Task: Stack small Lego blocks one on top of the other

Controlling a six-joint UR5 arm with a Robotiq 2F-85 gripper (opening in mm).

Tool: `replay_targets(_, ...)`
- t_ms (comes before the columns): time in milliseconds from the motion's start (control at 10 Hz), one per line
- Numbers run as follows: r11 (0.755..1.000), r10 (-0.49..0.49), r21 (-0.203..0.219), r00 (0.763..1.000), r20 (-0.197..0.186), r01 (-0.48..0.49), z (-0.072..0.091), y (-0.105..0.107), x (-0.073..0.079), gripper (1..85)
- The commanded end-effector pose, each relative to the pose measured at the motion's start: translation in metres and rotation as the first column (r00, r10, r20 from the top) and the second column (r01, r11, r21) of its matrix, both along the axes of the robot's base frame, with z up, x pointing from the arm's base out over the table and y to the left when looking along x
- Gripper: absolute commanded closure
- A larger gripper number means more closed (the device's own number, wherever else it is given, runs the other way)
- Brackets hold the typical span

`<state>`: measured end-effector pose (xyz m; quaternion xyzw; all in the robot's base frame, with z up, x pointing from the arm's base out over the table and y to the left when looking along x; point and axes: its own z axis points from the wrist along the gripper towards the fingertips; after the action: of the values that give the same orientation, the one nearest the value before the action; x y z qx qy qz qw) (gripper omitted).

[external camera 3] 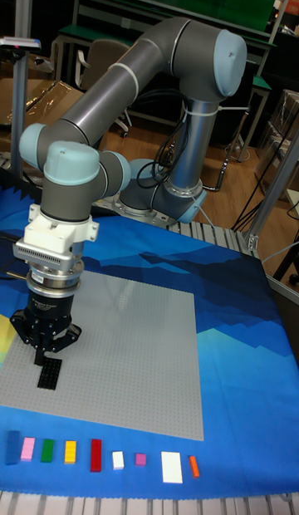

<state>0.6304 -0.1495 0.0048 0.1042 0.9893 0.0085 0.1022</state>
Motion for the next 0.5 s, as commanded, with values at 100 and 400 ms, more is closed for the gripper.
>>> replay_targets(100, 1.000, -0.021, 0.012, 1.000, 0.006, 0.021, 0.0017, 0.0018, 0.0024, 84.7)
replay_targets(400, 1.000, -0.021, 0.012, 1.000, 0.005, 0.021, 0.0021, 0.0024, 0.0026, 84.7)
